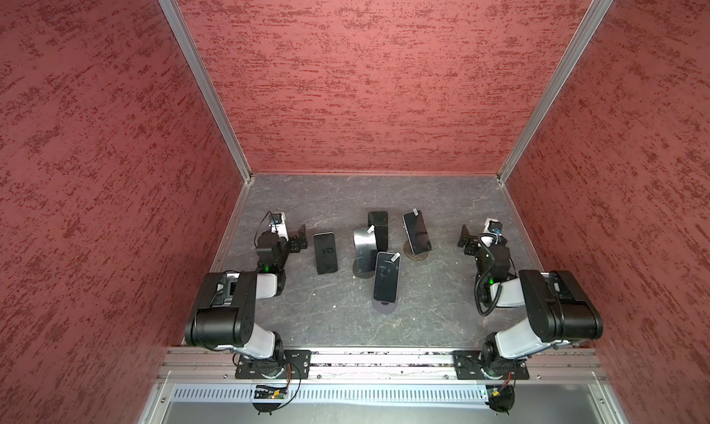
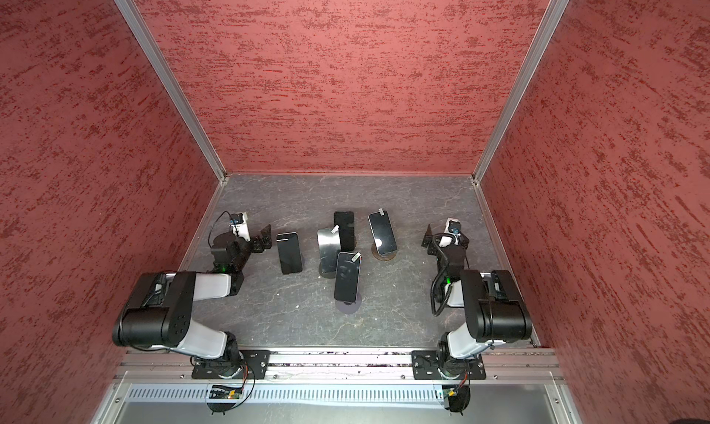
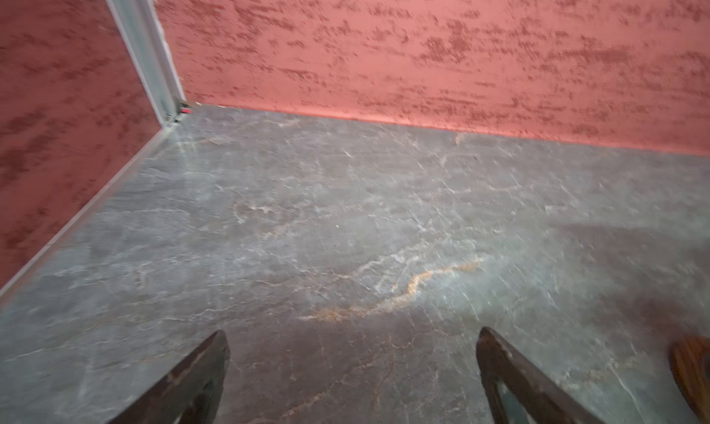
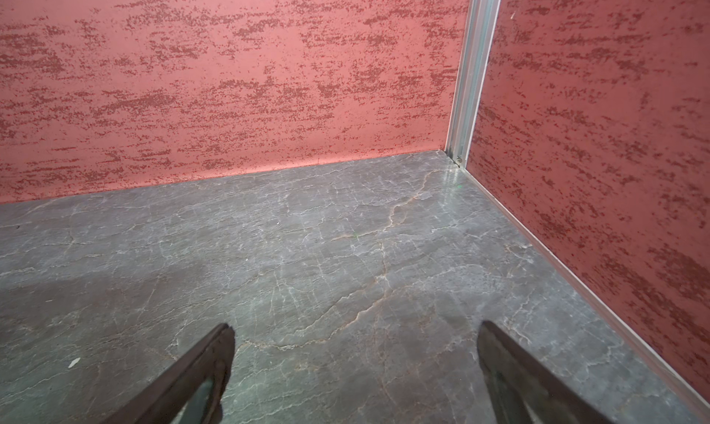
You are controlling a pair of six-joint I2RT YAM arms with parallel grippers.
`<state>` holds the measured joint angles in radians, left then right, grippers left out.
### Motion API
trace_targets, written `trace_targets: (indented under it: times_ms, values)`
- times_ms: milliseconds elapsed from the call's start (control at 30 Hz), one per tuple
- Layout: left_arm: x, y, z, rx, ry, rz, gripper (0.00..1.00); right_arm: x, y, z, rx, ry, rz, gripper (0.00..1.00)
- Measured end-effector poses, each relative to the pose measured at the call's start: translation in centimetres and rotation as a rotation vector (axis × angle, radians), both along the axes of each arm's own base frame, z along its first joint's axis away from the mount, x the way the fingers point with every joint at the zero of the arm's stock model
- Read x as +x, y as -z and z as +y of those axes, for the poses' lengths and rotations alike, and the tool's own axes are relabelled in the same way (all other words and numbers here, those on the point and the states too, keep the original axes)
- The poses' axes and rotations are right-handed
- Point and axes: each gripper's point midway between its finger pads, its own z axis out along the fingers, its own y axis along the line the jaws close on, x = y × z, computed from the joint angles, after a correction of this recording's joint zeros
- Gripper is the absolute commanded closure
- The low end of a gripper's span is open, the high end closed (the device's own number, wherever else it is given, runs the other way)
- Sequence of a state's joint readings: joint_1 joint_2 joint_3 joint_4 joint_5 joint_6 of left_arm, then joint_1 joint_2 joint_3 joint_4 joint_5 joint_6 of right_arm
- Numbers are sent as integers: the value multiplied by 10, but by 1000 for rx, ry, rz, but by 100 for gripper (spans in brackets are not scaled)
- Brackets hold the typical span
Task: Remove the phone from the phone stand
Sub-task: 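Raise both arms and reach toward the phones standing on stands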
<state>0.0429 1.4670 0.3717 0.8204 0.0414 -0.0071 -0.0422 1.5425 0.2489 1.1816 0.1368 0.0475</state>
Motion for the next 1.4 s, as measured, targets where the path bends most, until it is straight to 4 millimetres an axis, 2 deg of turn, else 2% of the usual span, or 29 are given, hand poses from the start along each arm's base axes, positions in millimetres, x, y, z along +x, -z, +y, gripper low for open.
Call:
trace_targets:
  times_ms: [133, 267, 467, 567, 667, 733, 833, 967, 1133, 1400]
  values:
    - [-6, -26, 10, 3, -63, -32, 1, -11, -8, -4, 4, 29, -20, 1]
    - [-3, -42, 20, -8, -122, -1, 1, -19, -41, -10, 14, 63, -97, 1]
    - [-17, -48, 24, -68, -186, 63, 0, -24, -78, -19, 91, 127, -119, 1]
    - [-27, -54, 18, -84, -193, 87, 0, -21, -94, -23, 138, 155, -86, 1]
    - [-35, -66, -1, -86, -155, 100, 1, -23, -104, -24, 188, 171, -44, 1]
    - [-39, -75, -17, -85, -115, 112, 1, -26, -104, -24, 231, 186, -2, 1]
    - [-46, -81, -45, -82, -45, 146, 1, -32, -93, -22, 293, 195, 71, 1]
    - [-63, -77, -86, -57, 64, 217, 0, -39, -72, -11, 352, 190, 202, 1]
    - [-92, -71, -128, -54, 193, 290, 1, -44, -67, 19, 372, 119, 319, 1]
    - [-129, -80, -171, -129, 354, 312, 0, -45, -76, 73, 394, -102, 382, 1]
